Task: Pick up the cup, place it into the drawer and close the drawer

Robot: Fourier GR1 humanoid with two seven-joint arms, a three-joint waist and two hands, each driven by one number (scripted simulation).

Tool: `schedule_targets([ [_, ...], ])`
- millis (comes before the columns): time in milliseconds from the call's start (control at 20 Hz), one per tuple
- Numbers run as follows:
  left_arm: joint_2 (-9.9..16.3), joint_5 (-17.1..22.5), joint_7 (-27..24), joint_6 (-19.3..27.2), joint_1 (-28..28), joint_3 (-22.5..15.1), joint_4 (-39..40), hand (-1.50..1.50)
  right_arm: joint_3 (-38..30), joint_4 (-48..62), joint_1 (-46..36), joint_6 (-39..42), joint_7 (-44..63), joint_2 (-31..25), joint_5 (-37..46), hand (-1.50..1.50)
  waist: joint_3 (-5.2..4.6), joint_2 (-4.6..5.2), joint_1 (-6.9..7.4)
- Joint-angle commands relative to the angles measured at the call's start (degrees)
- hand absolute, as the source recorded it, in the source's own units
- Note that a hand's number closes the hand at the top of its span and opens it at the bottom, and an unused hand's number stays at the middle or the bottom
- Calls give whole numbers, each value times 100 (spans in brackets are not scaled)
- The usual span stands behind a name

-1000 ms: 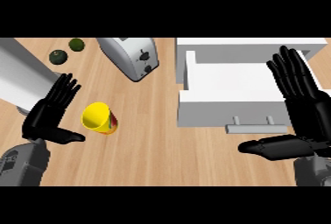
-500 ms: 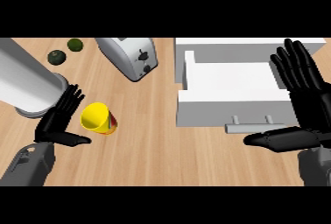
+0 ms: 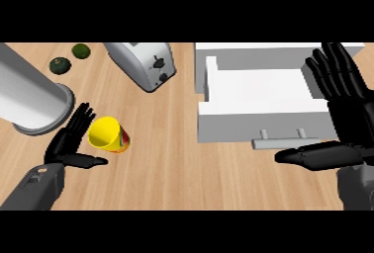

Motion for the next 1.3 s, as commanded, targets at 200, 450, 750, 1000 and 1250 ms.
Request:
schedule_targets([
  [200,-238,-140,-1086,-113,83,1,508,-150,82,-171,-49,-29,230,21,0,-150,-14,31,-62],
  [450,-399,-187,-921,256,-278,17,631,-150,-110,-41,-178,-7,194,-16,-182,-150,-13,41,-74],
  [750,-402,-211,-1064,-70,-337,2,654,-150,-114,-90,50,140,-11,-68,-165,-150,-11,48,-90],
  [1000,-512,-332,-1251,-354,-246,-127,677,-150,-141,38,-405,83,316,-150,-208,-150,-18,57,-75],
  [1250,-491,-179,-1061,-1227,-443,-64,619,150,-59,42,-215,65,251,-77,-112,-150,-16,57,-82],
])
